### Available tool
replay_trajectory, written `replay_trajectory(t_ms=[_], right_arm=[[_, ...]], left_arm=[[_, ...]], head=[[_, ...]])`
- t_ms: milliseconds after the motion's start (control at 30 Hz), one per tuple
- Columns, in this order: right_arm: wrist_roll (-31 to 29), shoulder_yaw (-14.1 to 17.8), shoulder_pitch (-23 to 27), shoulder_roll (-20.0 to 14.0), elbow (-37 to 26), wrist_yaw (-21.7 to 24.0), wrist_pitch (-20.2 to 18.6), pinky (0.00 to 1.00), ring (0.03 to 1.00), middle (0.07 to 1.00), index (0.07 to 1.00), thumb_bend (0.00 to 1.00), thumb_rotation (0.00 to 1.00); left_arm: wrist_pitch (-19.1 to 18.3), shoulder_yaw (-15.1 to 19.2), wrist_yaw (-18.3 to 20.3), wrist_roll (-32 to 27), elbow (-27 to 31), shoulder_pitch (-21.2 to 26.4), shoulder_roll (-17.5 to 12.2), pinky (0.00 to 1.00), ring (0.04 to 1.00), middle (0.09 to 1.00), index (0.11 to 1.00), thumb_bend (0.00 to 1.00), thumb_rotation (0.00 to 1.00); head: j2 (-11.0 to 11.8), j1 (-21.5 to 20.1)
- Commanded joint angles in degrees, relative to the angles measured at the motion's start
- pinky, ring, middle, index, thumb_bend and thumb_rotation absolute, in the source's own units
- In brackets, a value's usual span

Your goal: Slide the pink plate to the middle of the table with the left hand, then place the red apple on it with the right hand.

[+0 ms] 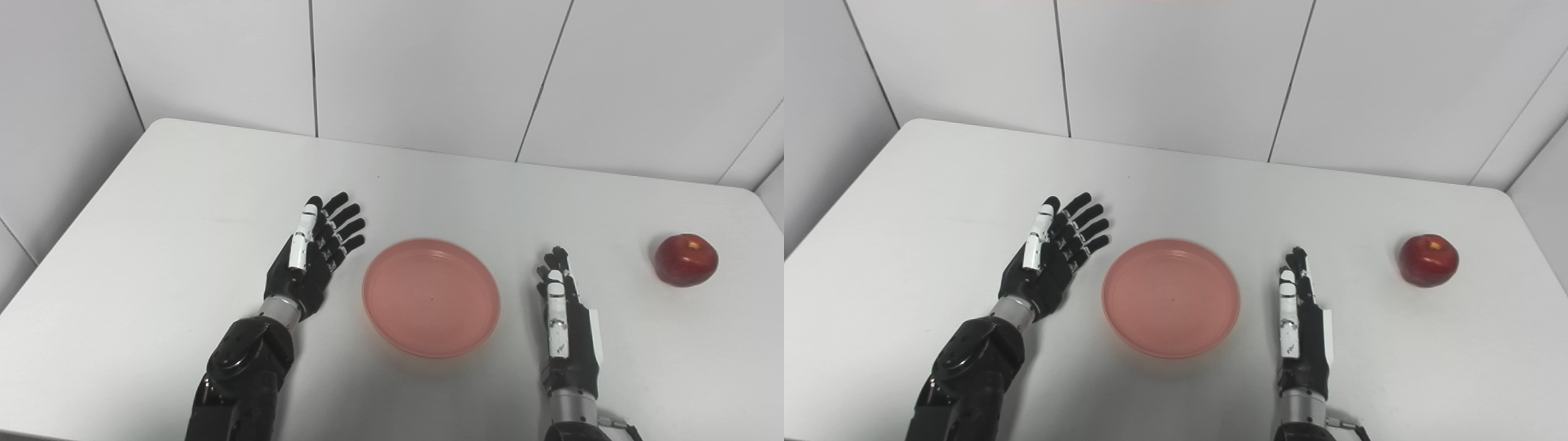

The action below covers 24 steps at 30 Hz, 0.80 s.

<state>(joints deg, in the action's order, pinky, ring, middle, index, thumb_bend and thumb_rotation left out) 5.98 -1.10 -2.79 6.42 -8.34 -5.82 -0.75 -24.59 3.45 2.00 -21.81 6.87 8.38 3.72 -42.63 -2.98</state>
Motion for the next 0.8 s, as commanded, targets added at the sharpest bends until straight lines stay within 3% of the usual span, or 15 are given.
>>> replay_trajectory(t_ms=[0, 267, 600, 767], right_arm=[[0.9, 0.49, 2.26, -0.12, -1.9, -0.97, 0.4, 0.94, 0.914, 0.924, 0.927, 0.28, 1.0], [1.16, 1.82, 3.86, -1.28, -3.63, -0.98, -0.67, 0.9, 0.887, 0.907, 0.909, 0.31, 1.0], [6.06, 2.51, 6.02, -3.53, -9.14, -1.59, -4.59, 0.84, 0.853, 0.884, 0.885, 0.3, 1.0], [9.43, 2.68, 7.1, -5.45, -10.7, -1.48, -5.5, 0.82, 0.855, 0.884, 0.889, 0.36, 1.0]], left_arm=[[3.39, -0.26, 1.62, 0.35, 0.83, 1.21, -0.2, 0.87, 0.868, 0.87, 0.855, 0.43, 1.0], [5.34, 0.3, 2.08, 0.33, -0.61, 0.73, -0.95, 0.87, 0.868, 0.87, 0.853, 0.42, 1.0], [7.62, 1.01, 4.38, -0.44, -2.27, -0.02, -1.55, 0.89, 0.878, 0.881, 0.869, 0.42, 1.0], [7.43, 1.69, 4.45, -0.83, -2.24, -0.08, -1.57, 0.88, 0.876, 0.879, 0.863, 0.42, 1.0]], head=[[-0.1, -0.59], [-0.37, -2.72], [-0.51, -5.72], [-0.62, -7.07]])
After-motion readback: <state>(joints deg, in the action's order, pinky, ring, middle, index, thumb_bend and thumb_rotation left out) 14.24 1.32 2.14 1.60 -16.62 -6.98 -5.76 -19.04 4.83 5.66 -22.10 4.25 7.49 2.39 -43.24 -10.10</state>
